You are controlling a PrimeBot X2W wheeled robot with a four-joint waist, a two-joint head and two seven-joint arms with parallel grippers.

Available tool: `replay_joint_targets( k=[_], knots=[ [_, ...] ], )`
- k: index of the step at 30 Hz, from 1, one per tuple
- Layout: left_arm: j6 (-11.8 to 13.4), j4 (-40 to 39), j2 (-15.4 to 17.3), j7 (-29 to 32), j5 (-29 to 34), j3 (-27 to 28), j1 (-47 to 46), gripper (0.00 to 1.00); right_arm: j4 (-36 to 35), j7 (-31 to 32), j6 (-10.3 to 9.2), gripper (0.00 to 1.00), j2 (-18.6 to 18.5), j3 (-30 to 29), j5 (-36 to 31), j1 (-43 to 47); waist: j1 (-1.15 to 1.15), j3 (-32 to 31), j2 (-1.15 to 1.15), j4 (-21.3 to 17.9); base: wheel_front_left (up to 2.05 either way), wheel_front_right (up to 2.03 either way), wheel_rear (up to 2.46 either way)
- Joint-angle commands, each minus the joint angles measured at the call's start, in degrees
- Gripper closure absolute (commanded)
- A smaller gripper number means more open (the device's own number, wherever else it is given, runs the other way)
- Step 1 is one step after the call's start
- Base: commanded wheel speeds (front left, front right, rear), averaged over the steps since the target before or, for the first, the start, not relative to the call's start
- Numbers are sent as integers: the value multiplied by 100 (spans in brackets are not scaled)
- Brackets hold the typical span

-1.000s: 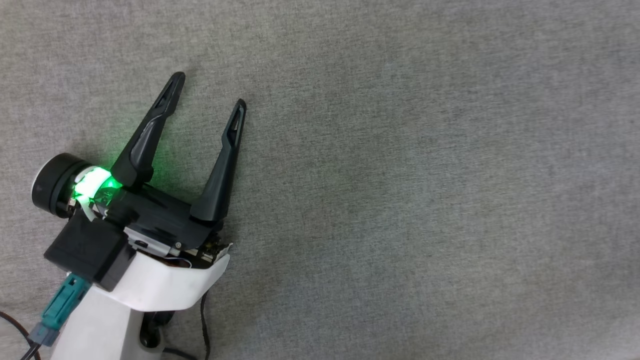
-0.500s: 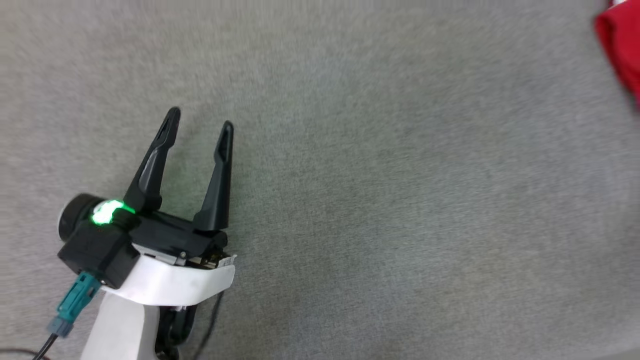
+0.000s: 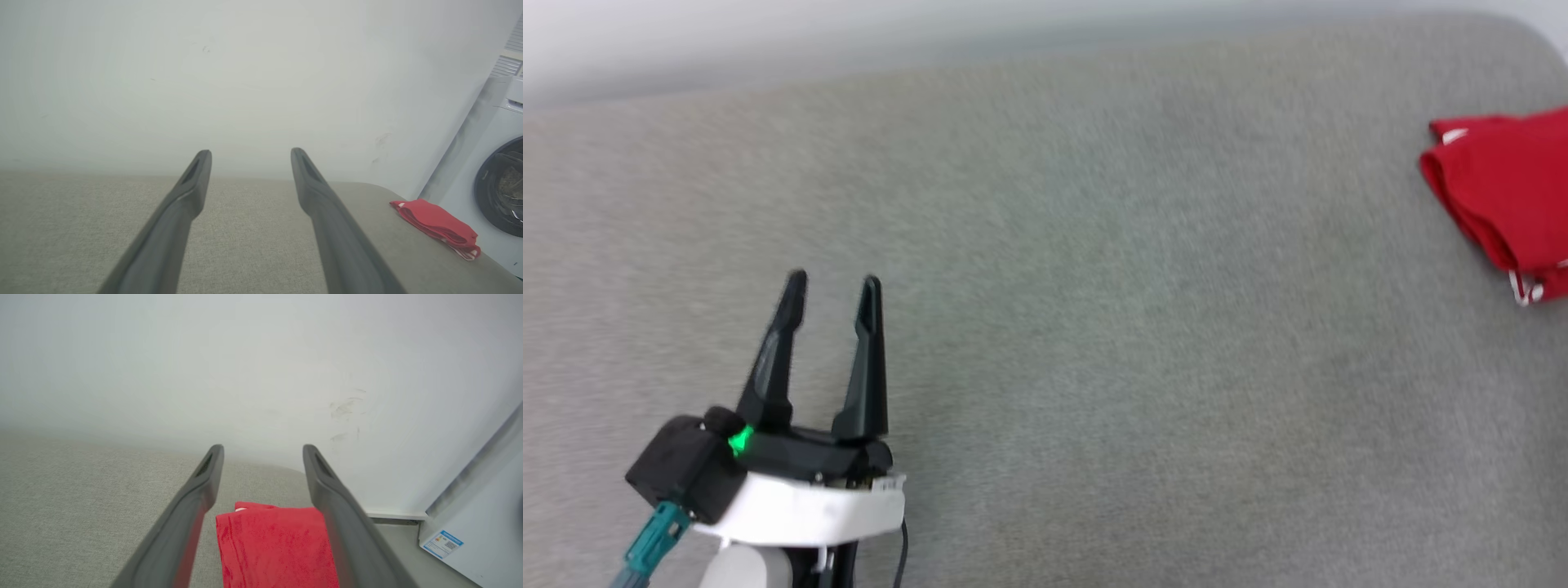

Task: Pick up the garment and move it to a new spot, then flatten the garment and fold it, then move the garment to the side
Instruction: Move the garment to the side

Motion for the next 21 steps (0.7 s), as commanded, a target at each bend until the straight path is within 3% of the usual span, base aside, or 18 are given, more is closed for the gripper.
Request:
replay_joint_targets(
  k=[1, 5, 10, 15, 21],
  knots=[
    [2, 29, -47, -11, 3, 55, 146, 0, -411, -4, -9, 0, 142, -285, -222, 511, 1, -393, 0, 283, 0, 0, 0],
    [2, 54, -125, -12, -87, 124, 352, 0, -1747, -5, -10, 0, 713, -1209, -938, 1912, 1, -736, 0, 542, 0, 0, 0],
    [2, 49, -169, -11, -85, 154, 641, 0, -3093, -5, -8, 0, 1481, -1634, -1493, 3258, 1, -1014, 0, 783, 0, 0, 0],
    [1, -59, -177, -11, 9, 128, 917, 0, -3837, -5, -8, 0, 2283, -2186, -1837, 4207, 1, -1255, 0, 1060, 0, 0, 0],
    [1, -106, -193, -11, 191, 334, 1304, 0, -4228, -6, -8, 0, 2745, -2217, -2098, 4947, 1, -1464, 0, 1183, 0, 0, 0]
  ],
)
